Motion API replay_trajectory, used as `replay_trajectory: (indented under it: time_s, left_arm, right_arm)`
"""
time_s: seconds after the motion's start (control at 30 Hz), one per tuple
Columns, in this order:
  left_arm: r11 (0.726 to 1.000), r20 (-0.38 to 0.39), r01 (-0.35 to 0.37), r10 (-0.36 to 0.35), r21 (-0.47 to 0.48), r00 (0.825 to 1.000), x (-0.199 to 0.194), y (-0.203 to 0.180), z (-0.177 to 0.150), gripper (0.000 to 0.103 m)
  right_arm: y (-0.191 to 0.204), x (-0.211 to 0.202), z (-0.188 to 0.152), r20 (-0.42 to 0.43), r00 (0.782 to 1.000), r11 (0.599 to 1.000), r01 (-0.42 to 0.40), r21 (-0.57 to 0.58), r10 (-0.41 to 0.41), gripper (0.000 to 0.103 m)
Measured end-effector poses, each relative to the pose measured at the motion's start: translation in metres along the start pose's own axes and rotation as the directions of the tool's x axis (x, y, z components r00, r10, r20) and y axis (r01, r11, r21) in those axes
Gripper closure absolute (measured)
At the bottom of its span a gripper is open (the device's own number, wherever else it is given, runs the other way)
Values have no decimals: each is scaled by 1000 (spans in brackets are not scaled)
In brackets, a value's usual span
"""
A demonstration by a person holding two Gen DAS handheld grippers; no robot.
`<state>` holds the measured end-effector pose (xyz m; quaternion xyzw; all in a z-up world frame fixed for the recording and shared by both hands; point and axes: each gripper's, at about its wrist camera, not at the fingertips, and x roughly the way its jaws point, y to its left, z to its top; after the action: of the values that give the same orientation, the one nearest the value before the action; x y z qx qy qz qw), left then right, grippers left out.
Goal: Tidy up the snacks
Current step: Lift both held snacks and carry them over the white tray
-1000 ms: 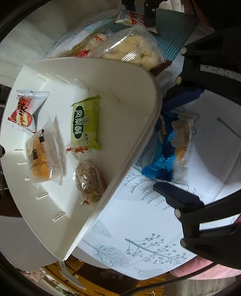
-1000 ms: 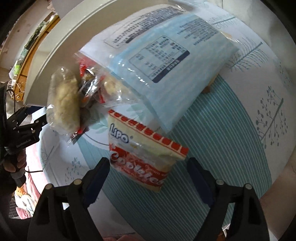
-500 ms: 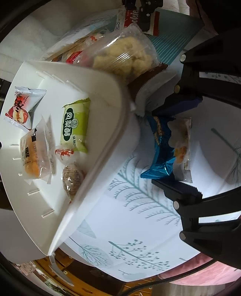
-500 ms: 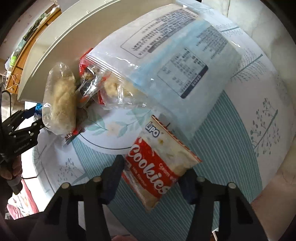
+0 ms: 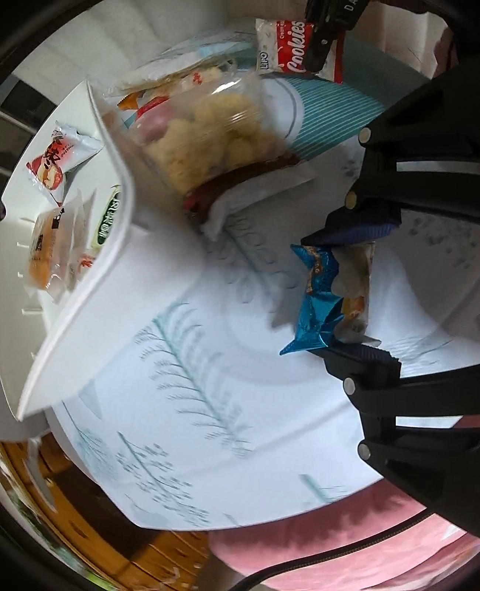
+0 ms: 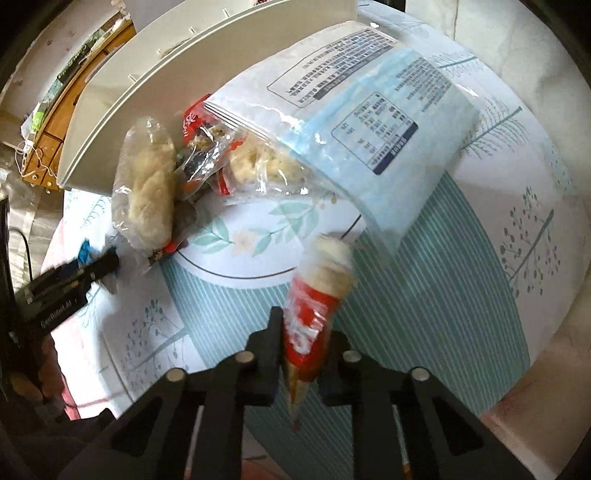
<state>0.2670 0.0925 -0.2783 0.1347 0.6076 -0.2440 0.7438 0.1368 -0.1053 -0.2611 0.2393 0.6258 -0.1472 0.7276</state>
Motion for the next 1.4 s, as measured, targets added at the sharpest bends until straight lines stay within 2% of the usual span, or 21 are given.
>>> replay_trajectory:
  time_s: [0.17, 0.37, 0.47, 0.6, 0.8, 0.9, 1.0, 1.1, 1.4]
  left_arm:
    - [999, 36, 20, -19, -39, 999, -28, -8, -24, 59]
    - [998, 79, 46, -42, -49, 996, -76, -25, -43, 59]
    - [999, 75, 37, -36, 1, 996, -100, -39, -41, 59]
    - [998, 56, 61, -62, 18, 997, -129, -53, -45, 59]
    - [998, 15, 63, -63, -30, 998, -163, -63, -48, 59]
    - [997, -1, 40, -40, -59, 999, -174, -66, -48, 59]
    - [991, -28, 77, -81, -109, 996, -181, -69, -47, 59]
    - [988, -27, 75, -79, -136, 997, -184, -76, -43, 59]
    - [970, 11, 54, -53, -235, 999, -185, -96, 6, 59]
  right_arm:
    - [-17, -20, -10, 46, 998, 999, -35, 26, 34, 91]
    - [-29, -56, -11, 152, 987, 996, -63, 70, 52, 91]
    - [-35, -78, -17, 190, 979, 993, -85, 78, 69, 91]
    - [-39, -105, -20, 246, 965, 989, -120, 90, 94, 91]
    - [-53, -141, -15, 321, 942, 986, -133, 103, 93, 91]
    - [-48, -155, 1, 348, 932, 987, -137, 86, 99, 91]
    - [-49, -173, 20, 376, 918, 985, -162, 60, 128, 91]
    - [-48, -187, 40, 395, 906, 984, -176, 21, 154, 91]
    - [-37, -212, 114, 384, 881, 961, -241, -140, 276, 91]
